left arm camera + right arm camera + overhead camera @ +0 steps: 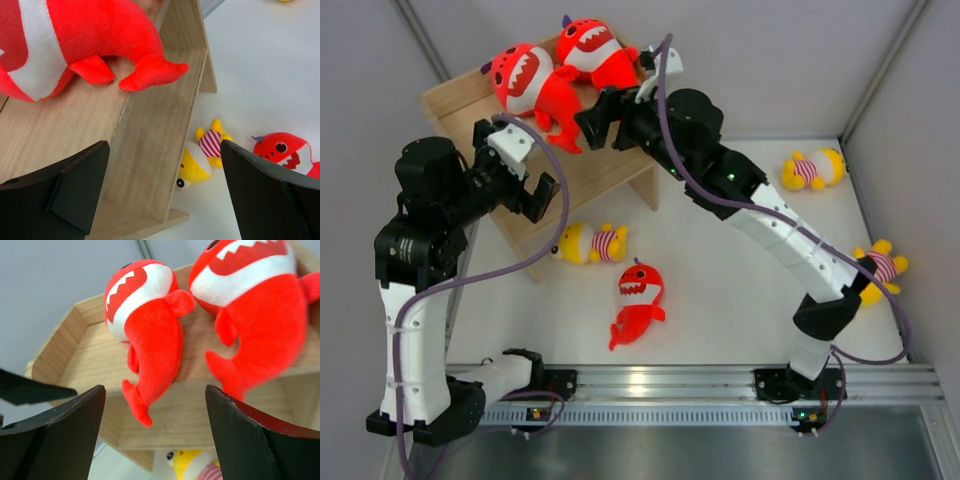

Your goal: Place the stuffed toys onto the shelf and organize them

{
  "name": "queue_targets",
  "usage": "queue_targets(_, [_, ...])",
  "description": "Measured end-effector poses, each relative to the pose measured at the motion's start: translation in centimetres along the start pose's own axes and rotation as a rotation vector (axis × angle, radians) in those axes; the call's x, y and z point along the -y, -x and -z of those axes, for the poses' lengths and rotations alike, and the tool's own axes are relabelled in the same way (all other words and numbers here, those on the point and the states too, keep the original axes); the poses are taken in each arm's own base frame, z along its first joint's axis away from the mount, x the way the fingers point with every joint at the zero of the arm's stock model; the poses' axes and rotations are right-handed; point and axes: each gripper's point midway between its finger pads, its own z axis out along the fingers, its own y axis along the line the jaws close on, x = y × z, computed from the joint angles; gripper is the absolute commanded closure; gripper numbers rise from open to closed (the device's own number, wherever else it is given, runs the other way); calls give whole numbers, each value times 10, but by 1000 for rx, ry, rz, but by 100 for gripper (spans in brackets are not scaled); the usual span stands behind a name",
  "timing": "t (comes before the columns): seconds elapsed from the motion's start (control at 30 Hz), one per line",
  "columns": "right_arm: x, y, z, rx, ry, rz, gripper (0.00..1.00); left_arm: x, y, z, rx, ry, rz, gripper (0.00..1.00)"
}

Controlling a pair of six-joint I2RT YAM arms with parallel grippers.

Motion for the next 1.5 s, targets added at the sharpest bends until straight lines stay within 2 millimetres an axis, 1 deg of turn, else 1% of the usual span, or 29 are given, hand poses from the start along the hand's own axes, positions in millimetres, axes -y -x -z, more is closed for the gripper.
queue_targets(0.07, [3, 14, 23, 13, 0, 38, 18, -1, -4, 0, -9, 9, 2, 1])
queue_targets(0.13, [10, 26, 52, 15, -6, 74, 18, 0, -9, 4, -20, 24, 5, 1])
queue_targets(0.17, [18, 29, 69, 6, -15, 92, 19, 1, -13, 7, -26, 33, 6, 1])
queue_targets(0.23, [34, 30, 98, -11, -33, 120, 19, 6, -21, 15, -38, 40, 9, 1])
queue_targets(0.3, [56, 19, 122, -36, -47, 152, 18, 12, -28, 24, -46, 39, 12, 1])
queue_targets(0.33, [67, 3, 131, -75, -52, 171, 16, 16, -31, 27, -51, 34, 14, 1])
queue_targets(0.37, [78, -16, 139, -122, -54, 189, 11, 20, -36, 30, -58, 25, 17, 1])
queue_targets(0.4, [86, -37, 144, -167, -46, 203, 7, 26, -41, 33, -68, 12, 19, 1])
queue_targets(0.43, [93, -63, 147, -221, -32, 214, 2, 31, -47, 37, -82, -4, 22, 1])
queue_targets(0.47, [99, -97, 149, -297, -10, 220, 1, 37, -53, 39, -98, -19, 23, 1])
queue_targets(0.5, [104, -125, 152, -362, 6, 223, 1, 42, -61, 41, -118, -37, 22, 1])
queue_targets(0.53, [110, -163, 151, -441, 30, 218, 1, 47, -68, 42, -137, -53, 24, 1])
queue_targets(0.63, [135, -269, 158, -707, 50, 183, 1, 58, -92, 41, -207, -96, 33, 1])
queue_targets(0.7, [148, -319, 161, -834, 63, 144, 1, 66, -113, 37, -264, -134, 45, 1])
queue_targets(0.77, [156, -349, 163, -906, 88, 100, 1, 75, -131, 34, -315, -173, 56, 1])
queue_targets(0.8, [157, -358, 164, -924, 107, 77, 1, 79, -140, 33, -337, -194, 60, 1])
queue_targets(0.83, [157, -364, 166, -936, 125, 57, 2, 83, -147, 31, -358, -213, 63, 1])
queue_targets(0.9, [152, -366, 167, -934, 171, 25, 5, 89, -159, 28, -387, -246, 69, 1])
queue_targets(0.93, [149, -366, 166, -924, 194, 17, 18, 93, -163, 27, -398, -264, 71, 1])
queue_targets(1.0, [142, -366, 164, -907, 236, 2, 37, 99, -170, 23, -414, -305, 79, 2])
queue_targets(1.03, [140, -366, 164, -902, 249, -6, 52, 103, -174, 20, -423, -335, 87, 5])
queue_targets(1.1, [135, -368, 161, -893, 281, -30, 63, 108, -176, 15, -429, -378, 101, 6])
queue_targets(1.13, [133, -370, 160, -894, 293, -44, 79, 110, -177, 11, -433, -403, 106, 6])
queue_targets(1.17, [132, -372, 159, -895, 304, -50, 90, 113, -178, 7, -436, -427, 108, 5])
queue_targets(1.2, [131, -374, 159, -900, 308, -60, 97, 116, -181, 4, -442, -450, 108, 5])
queue_targets(1.23, [131, -375, 160, -905, 308, -69, 100, 119, -182, 2, -445, -474, 109, 5])
queue_targets(1.4, [134, -373, 161, -907, 301, -94, 100, 132, -183, -5, -437, -559, 82, 5])
queue_targets(1.43, [136, -371, 163, -913, 293, -114, 100, 136, -183, -6, -438, -581, 68, 5])
queue_targets(1.5, [146, -357, 163, -893, 270, -153, 100, 147, -183, -9, -443, -632, 42, 5])
